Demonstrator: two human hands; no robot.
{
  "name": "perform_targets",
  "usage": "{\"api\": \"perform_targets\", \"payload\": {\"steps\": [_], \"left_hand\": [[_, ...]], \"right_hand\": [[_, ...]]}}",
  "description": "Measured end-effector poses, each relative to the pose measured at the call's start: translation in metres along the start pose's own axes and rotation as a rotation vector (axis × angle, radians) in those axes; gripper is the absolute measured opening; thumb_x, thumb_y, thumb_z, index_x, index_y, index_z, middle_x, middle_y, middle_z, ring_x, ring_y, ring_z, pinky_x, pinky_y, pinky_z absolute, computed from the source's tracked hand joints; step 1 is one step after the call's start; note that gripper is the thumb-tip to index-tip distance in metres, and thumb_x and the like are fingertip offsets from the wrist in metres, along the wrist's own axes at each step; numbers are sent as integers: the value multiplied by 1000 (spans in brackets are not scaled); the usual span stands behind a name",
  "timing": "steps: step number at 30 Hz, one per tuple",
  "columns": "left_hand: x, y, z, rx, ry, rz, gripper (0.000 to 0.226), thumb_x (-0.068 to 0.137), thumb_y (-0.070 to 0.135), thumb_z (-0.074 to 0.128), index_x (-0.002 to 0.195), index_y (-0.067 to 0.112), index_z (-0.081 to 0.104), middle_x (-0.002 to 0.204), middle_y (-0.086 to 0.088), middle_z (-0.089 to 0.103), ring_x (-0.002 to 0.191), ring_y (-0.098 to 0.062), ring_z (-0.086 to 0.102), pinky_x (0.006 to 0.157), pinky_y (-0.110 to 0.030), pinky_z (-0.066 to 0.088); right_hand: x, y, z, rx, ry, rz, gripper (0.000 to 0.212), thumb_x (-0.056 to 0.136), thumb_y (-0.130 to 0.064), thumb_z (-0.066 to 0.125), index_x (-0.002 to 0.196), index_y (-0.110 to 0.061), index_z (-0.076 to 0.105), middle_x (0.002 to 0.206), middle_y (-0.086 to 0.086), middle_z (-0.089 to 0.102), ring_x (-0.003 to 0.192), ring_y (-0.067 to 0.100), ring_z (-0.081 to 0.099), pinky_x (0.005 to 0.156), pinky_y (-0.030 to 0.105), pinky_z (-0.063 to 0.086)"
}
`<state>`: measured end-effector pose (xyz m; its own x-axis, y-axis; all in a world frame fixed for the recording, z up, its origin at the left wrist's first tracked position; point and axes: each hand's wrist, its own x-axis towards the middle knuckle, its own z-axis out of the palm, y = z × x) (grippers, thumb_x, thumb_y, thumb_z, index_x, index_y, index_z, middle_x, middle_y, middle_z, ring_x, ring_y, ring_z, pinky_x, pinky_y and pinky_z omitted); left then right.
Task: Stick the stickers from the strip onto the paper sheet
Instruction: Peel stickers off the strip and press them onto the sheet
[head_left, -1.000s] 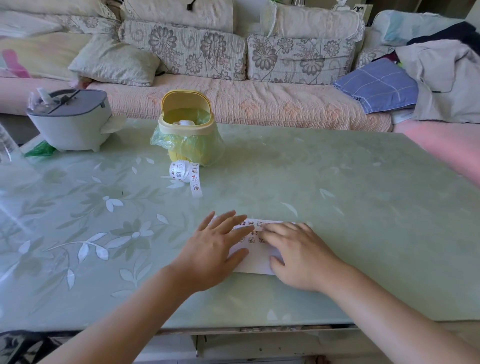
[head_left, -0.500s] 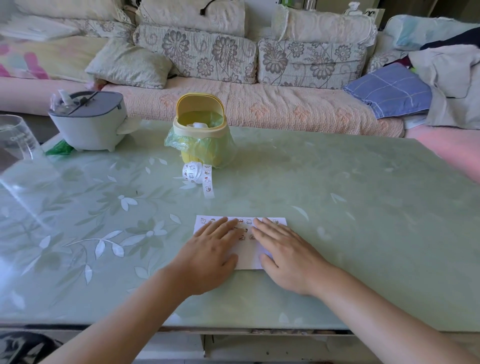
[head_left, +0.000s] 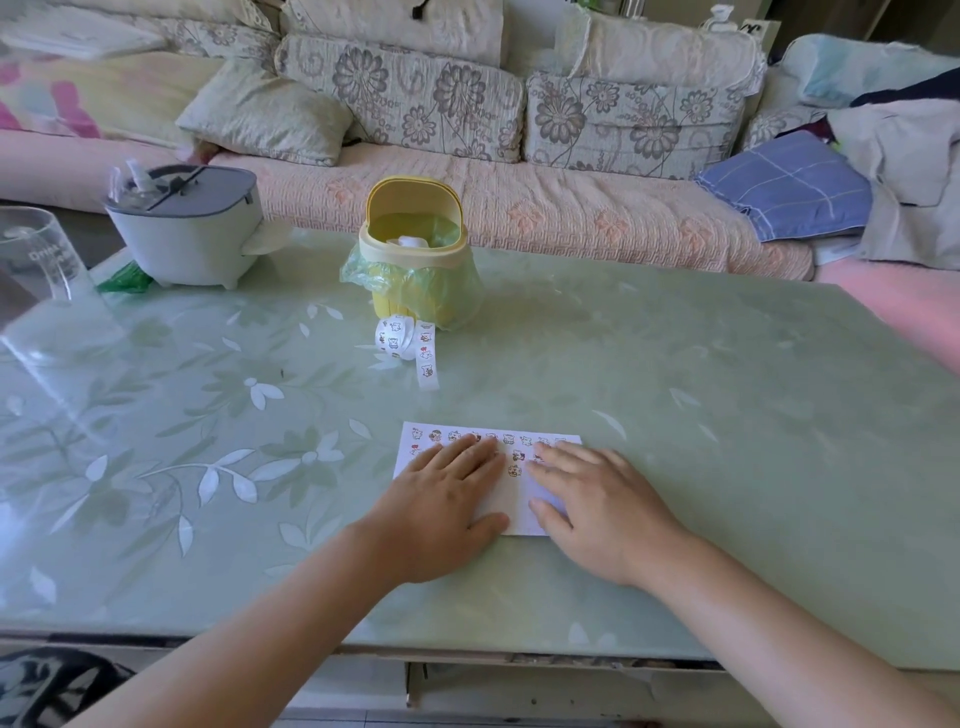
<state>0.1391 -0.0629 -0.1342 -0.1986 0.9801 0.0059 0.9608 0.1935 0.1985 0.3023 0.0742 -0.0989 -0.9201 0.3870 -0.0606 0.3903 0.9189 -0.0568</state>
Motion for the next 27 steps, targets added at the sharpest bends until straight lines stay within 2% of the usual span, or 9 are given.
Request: {"api": "perform_targets", "payload": {"steps": [2, 4, 6, 10, 15, 18, 21, 24, 27], "left_hand": [[4, 1, -10, -121, 62, -14, 71, 93, 65, 23, 154, 30, 24, 161, 12, 19, 149, -10, 10, 118, -28, 6], [11, -3, -21, -238, 207, -30, 60, 94, 57, 35, 146, 28, 41, 150, 8, 41, 140, -13, 31, 113, -32, 23], [18, -14, -32, -308, 359, -81, 47, 93, 43, 49, 136, 24, 54, 134, 4, 55, 126, -18, 46, 104, -33, 36], [29, -48, -49, -485, 483, -348, 36, 93, 23, 59, 129, 20, 57, 121, 3, 59, 113, -17, 54, 95, -30, 43], [40, -78, -56, -667, 414, -577, 51, 93, 25, 59, 142, 18, 45, 133, 2, 56, 114, -15, 55, 98, -31, 44], [45, -86, -59, -739, 377, -608, 57, 94, 26, 60, 147, 19, 40, 139, 4, 54, 119, -15, 54, 101, -36, 46], [46, -92, -60, -698, 310, -592, 57, 94, 28, 60, 147, 21, 40, 138, 7, 55, 117, -13, 54, 100, -34, 47], [46, -95, -59, -722, 267, -566, 59, 94, 28, 61, 148, 23, 38, 135, 10, 57, 112, -11, 56, 98, -35, 49], [44, -97, -58, -749, 259, -539, 58, 92, 27, 62, 146, 24, 41, 127, 12, 61, 107, -11, 58, 94, -35, 51]], "right_hand": [[11, 0, -7, 39, 119, 28, 48, 96, -44, 33, 125, -27, 68, 140, -7, 57, 130, 19, 50, 106, 34, 35], [26, -3, -16, 118, 210, 58, 30, 95, -32, 50, 116, -26, 71, 123, -7, 65, 115, 21, 59, 97, 35, 43], [42, -10, -27, 214, 218, 110, 29, 95, -28, 53, 119, -27, 69, 123, -10, 64, 111, 18, 60, 95, 33, 45], [77, -29, -37, 462, 235, 192, 28, 96, -26, 53, 119, -28, 69, 123, -13, 66, 113, 12, 60, 99, 28, 46], [119, -47, -30, 703, 211, 266, 26, 96, -26, 56, 119, -27, 69, 118, -13, 68, 101, 8, 65, 89, 22, 48], [139, -56, -23, 865, 174, 315, 32, 97, -27, 55, 128, -26, 64, 125, -9, 65, 98, 16, 70, 92, 31, 54], [156, -63, -16, 955, 152, 385, 41, 95, -28, 59, 136, -25, 58, 127, -5, 65, 98, 19, 71, 94, 34, 54], [166, -68, -13, 980, 192, 448, 32, 91, -30, 67, 123, -28, 67, 108, -7, 72, 90, 18, 72, 84, 31, 56], [167, -68, -13, 1021, 218, 489, 11, 87, -26, 73, 98, -27, 73, 87, -7, 74, 67, 14, 70, 61, 23, 52]]}}
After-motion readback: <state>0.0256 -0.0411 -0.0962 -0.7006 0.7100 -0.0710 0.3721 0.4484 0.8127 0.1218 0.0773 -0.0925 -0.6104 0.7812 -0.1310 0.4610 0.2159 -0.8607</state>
